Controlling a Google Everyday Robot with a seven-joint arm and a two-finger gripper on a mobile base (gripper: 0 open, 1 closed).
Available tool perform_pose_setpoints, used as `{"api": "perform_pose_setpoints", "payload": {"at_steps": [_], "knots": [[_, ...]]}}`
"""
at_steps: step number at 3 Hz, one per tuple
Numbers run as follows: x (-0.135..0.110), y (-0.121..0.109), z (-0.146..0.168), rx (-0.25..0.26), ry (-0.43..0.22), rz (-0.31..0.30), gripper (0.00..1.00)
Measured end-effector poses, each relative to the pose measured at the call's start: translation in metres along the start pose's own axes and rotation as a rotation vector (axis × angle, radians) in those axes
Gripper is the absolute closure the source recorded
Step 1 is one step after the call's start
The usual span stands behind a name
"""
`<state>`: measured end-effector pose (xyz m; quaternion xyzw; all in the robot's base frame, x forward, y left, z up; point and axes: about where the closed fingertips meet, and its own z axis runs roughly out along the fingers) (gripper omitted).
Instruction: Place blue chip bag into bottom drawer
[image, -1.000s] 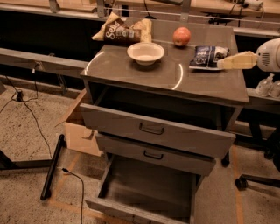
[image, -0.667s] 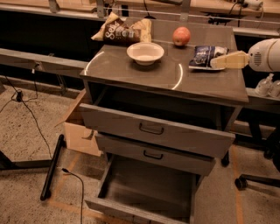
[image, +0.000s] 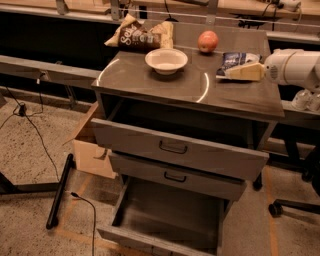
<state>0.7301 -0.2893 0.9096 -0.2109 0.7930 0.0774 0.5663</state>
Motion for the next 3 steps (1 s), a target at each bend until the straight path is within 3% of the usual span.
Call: {"api": "perform_pose_setpoints", "payload": {"at_steps": [2, 3], "knots": [[-0.004, -0.004, 0.055, 0.016, -0.046, -0.028, 0.0], [-0.002, -0.007, 0.071, 0.024, -0.047, -0.03, 0.17]]}}
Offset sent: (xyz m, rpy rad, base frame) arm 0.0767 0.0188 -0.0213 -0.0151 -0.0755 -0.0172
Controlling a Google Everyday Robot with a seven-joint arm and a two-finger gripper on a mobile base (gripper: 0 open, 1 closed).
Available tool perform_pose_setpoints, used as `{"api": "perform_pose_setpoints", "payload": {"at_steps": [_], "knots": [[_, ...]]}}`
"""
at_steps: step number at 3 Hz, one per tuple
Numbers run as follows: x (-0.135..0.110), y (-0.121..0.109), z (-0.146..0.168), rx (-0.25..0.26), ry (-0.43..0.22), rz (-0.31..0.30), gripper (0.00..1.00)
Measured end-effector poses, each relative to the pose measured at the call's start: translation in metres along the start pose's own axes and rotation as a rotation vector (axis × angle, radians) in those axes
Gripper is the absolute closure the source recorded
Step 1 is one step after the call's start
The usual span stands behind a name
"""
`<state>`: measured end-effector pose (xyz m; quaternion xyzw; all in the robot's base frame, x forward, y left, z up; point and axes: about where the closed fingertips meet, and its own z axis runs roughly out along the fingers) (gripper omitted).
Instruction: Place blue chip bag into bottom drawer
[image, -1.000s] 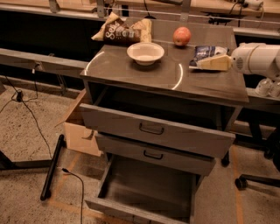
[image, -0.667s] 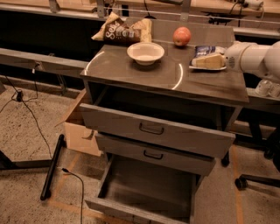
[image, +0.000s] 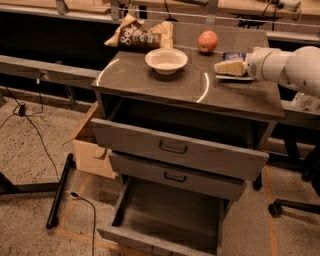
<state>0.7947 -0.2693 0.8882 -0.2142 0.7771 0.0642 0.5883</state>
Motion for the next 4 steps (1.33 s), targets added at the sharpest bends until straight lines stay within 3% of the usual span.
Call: {"api": "perform_pose_setpoints", "payload": {"at_steps": [3, 4], "knots": [[0.006, 0.007, 0.007, -0.022, 0.035, -0.003, 0.88], [-0.018, 0.011, -0.031, -0.063, 0.019, -0.022, 1.0]]}}
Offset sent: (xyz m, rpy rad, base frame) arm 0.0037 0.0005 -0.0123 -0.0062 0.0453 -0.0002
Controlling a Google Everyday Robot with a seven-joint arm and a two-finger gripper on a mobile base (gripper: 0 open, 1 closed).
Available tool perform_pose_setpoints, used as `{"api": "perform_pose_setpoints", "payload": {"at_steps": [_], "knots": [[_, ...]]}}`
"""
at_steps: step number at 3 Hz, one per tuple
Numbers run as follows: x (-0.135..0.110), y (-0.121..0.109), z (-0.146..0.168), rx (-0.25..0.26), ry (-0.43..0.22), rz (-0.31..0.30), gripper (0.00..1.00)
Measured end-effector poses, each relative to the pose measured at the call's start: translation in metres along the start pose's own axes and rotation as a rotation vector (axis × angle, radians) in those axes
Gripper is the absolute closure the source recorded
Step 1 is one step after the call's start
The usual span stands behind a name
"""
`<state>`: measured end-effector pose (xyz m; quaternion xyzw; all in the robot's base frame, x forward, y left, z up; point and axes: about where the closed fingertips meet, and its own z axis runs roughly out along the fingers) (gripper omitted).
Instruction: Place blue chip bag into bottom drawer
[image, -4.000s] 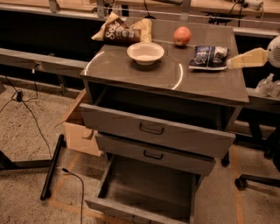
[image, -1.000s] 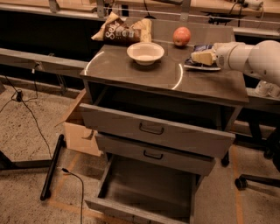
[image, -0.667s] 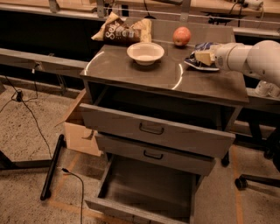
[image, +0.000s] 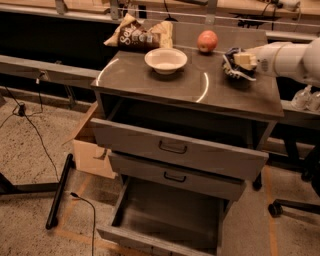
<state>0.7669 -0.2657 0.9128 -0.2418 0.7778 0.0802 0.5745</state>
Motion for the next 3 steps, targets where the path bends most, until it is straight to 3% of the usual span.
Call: {"api": "perform_pose_setpoints", "payload": {"at_steps": [1, 2, 3], "knots": [[-0.006, 0.027, -0.06, -0.071, 0.003, -0.036, 1.0], [0.021, 0.062, -0.122, -0.196, 0.028, -0.069, 1.0], [0.037, 0.067, -0.141, -0.236, 0.057, -0.083, 1.0]]}}
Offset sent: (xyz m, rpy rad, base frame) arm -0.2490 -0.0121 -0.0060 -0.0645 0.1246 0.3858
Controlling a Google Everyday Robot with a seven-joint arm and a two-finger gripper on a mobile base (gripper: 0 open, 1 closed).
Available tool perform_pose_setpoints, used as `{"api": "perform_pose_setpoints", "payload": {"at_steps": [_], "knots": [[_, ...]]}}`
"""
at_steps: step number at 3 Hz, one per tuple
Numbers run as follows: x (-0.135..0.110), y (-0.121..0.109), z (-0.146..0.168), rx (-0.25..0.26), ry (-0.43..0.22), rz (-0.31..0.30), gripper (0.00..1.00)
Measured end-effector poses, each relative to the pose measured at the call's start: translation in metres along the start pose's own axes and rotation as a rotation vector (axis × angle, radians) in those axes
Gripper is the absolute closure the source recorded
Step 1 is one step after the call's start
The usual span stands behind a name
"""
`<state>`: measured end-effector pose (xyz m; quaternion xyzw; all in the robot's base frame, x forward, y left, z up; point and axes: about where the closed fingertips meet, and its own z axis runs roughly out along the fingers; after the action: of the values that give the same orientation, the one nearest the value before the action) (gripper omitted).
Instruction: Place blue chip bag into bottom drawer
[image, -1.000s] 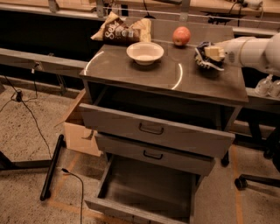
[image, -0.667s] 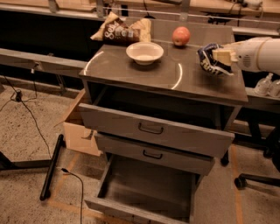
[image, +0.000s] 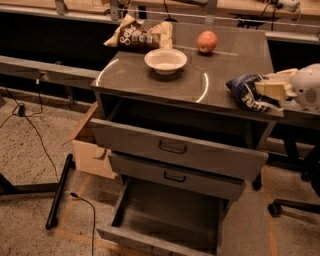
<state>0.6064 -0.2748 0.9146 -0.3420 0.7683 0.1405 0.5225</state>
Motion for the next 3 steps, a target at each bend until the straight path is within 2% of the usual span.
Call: {"api": "perform_pose_setpoints", "payload": {"at_steps": [1, 2, 3], "knots": [[-0.006, 0.012, -0.006, -0.022, 0.011, -0.01, 1.0], [-0.007, 0.063, -0.029, -0.14, 0.009, -0.028, 1.0], [0.003, 0.146, -0.061, -0.346, 0.008, -0.004, 1.0]]}}
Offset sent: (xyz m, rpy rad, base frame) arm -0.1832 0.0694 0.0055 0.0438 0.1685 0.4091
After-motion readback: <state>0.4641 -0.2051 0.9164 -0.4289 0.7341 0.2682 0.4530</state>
